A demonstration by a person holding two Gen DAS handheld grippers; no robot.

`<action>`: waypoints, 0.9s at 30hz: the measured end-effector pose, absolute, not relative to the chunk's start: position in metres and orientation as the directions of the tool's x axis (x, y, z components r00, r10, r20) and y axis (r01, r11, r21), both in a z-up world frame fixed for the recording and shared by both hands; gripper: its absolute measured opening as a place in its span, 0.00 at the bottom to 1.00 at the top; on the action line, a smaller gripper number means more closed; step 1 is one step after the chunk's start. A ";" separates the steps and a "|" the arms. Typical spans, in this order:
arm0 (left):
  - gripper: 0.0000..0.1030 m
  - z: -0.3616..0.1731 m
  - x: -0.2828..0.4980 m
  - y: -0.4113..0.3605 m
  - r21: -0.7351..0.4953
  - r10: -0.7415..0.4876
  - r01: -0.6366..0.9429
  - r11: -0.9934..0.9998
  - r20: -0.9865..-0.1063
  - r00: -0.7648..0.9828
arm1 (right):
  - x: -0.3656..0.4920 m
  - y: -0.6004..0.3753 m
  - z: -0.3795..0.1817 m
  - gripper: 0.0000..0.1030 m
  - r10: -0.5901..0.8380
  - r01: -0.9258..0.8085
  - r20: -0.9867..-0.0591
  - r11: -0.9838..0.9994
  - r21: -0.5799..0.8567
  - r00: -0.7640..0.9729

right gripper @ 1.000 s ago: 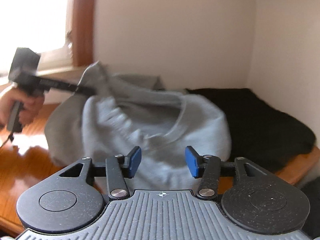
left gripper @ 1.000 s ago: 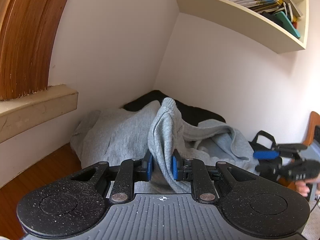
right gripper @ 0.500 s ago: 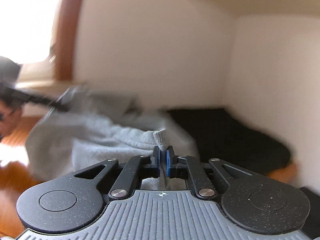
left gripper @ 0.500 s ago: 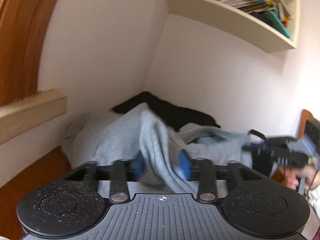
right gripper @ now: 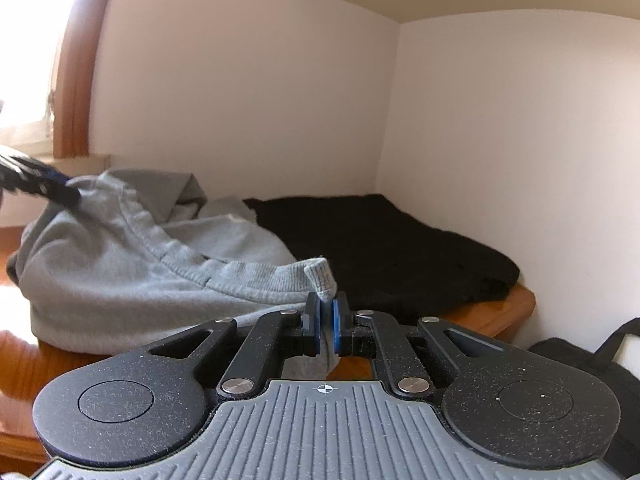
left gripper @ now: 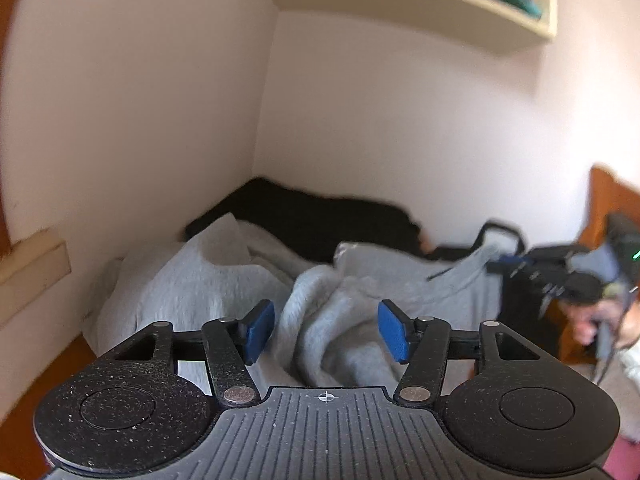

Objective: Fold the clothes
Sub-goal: 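Raise the sweatshirt with both grippers to shake it out and spread it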

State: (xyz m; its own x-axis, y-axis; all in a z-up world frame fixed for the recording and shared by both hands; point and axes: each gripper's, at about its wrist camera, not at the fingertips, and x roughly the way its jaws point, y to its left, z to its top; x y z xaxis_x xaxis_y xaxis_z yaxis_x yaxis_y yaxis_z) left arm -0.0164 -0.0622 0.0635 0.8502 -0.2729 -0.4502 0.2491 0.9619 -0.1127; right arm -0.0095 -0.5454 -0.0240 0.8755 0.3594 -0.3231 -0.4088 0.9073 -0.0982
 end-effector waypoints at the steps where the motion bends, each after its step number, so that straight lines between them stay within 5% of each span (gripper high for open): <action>1: 0.51 0.063 -0.013 -0.064 -0.098 -0.254 0.236 0.967 -0.470 0.845 | -0.009 -0.545 -0.022 0.07 0.360 -0.407 -0.316 0.908 -0.095 0.878; 2: 0.41 0.061 -0.011 -0.062 -0.091 -0.237 0.221 0.971 -0.490 0.839 | -0.009 -0.544 -0.019 0.07 0.361 -0.405 -0.310 0.910 -0.092 0.880; 3: 0.12 0.060 -0.009 -0.061 -0.096 -0.229 0.210 0.973 -0.507 0.831 | -0.009 -0.544 -0.016 0.07 0.361 -0.404 -0.303 0.911 -0.090 0.882; 4: 0.08 0.062 -0.009 -0.060 -0.103 -0.229 0.206 0.973 -0.513 0.827 | -0.011 -0.544 -0.012 0.07 0.363 -0.402 -0.290 0.912 -0.085 0.885; 9: 0.07 0.111 -0.046 -0.059 -0.032 -0.164 0.165 0.986 -0.402 0.901 | -0.025 -0.541 0.041 0.06 0.372 -0.393 -0.175 0.914 -0.101 0.911; 27: 0.06 0.448 -0.292 -0.101 0.278 0.160 -0.228 0.933 0.249 0.955 | -0.192 -0.503 0.362 0.05 0.430 -0.330 0.356 0.892 -0.310 0.829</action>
State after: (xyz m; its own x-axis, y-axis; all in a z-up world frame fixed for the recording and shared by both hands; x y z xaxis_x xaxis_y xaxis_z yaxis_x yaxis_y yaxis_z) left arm -0.2917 -0.1010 0.4482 0.9553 0.1599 0.2485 -0.2285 0.9330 0.2779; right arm -0.1919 -0.5030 0.3624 0.8293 0.4304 0.3565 -0.3297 0.8918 -0.3098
